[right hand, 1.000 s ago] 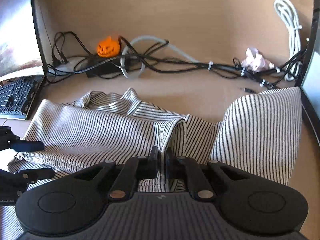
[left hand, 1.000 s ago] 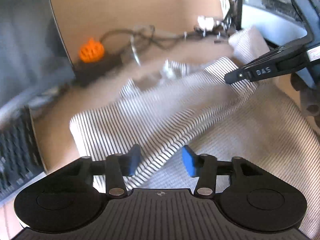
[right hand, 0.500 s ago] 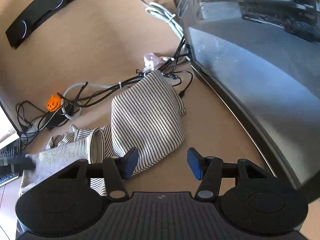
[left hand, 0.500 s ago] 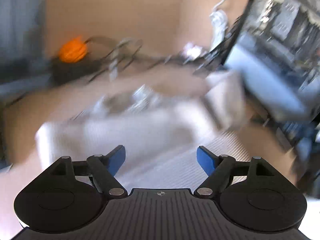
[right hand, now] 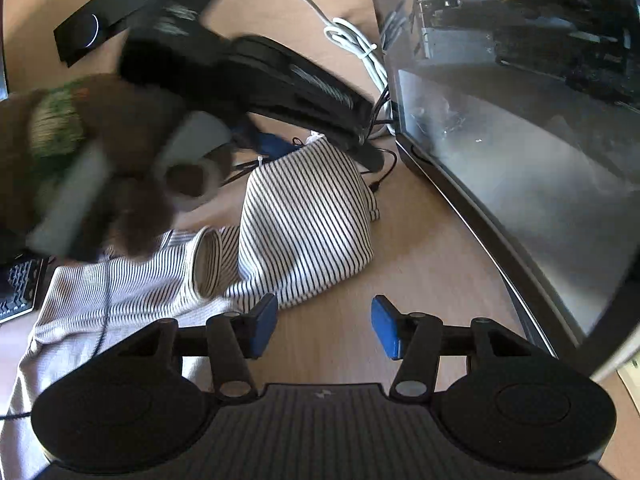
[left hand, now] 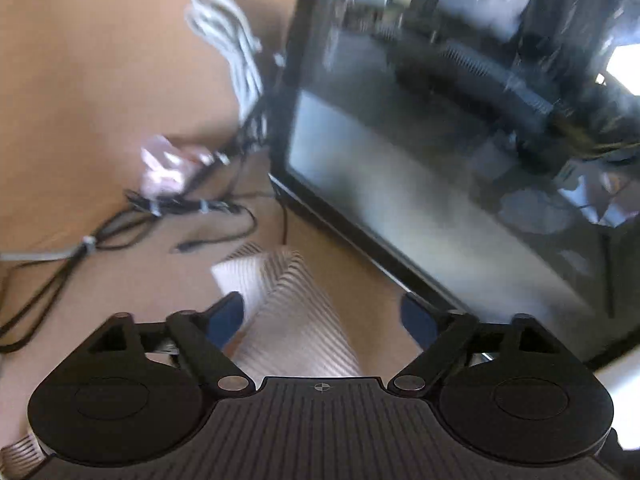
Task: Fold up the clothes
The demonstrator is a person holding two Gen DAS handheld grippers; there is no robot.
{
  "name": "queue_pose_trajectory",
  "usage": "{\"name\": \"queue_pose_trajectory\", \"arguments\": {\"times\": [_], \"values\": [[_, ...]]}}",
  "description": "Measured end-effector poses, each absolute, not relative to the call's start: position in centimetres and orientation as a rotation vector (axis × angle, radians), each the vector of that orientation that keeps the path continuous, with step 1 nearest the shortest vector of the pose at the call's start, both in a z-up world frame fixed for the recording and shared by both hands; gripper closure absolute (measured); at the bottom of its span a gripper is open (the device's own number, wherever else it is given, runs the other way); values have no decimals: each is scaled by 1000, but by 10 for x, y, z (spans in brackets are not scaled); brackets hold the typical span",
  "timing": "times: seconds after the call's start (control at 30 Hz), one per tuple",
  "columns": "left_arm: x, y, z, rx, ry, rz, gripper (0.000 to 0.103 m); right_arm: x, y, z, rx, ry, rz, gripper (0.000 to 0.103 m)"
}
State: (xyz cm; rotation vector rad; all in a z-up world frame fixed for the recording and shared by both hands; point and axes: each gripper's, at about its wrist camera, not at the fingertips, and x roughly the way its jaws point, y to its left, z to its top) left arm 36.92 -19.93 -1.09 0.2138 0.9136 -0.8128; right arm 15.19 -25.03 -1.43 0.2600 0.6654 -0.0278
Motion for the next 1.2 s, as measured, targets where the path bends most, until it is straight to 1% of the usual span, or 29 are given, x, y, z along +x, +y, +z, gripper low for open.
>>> {"name": "queue_pose_trajectory", "arguments": {"times": [0.03,0.07,0.17,0.37,0.4,0.43,0.47,0.5,0.53,0.6,0.63,0.67,0.7,0.73,0.77,0.83,0.87,0.93,1.0,1.03,1.07,1.2], "values": [[369,-204,-15,234,916,-806,64,149,-251,-15,264,666,-31,51],[367,-205,-18,251,917,-801,84,149,-255,-14,279,669,-40,51],[353,-190,-8,244,892,-819,91,148,-264,-11,318,675,-62,48],[309,-90,35,117,812,-853,90,152,-260,11,297,653,-11,43],[301,-72,41,95,804,-852,90,154,-256,14,286,650,4,42],[293,-55,42,82,797,-839,84,156,-252,17,276,648,21,42],[287,-39,38,80,798,-806,74,159,-249,21,275,648,44,41],[282,-24,33,81,802,-768,70,161,-246,24,281,650,69,40],[279,-9,24,71,826,-720,64,166,-244,27,290,653,95,37],[276,19,1,43,890,-614,62,176,-238,31,304,663,148,34],[274,32,-7,14,919,-568,58,183,-234,32,311,671,173,34],[271,43,-11,-21,933,-538,49,191,-229,32,320,681,201,34],[268,53,-14,-56,940,-512,46,200,-224,32,328,690,228,34],[265,62,-13,-92,938,-499,41,209,-219,32,335,698,254,34],[261,69,-11,-127,931,-496,32,219,-213,31,334,704,272,35],[254,81,-4,-178,908,-489,21,244,-200,27,336,735,283,37],[252,85,-1,-193,897,-483,18,258,-195,22,356,769,283,37],[247,93,6,-215,875,-462,17,269,-181,18,373,808,318,40],[241,108,14,-262,852,-434,15,251,-163,16,239,798,375,38],[239,116,17,-288,841,-420,12,243,-155,15,172,793,402,35],[236,124,21,-313,829,-406,10,234,-146,15,105,786,429,34],[228,150,26,-418,820,-347,10,200,-112,12,-165,754,534,34]]}}
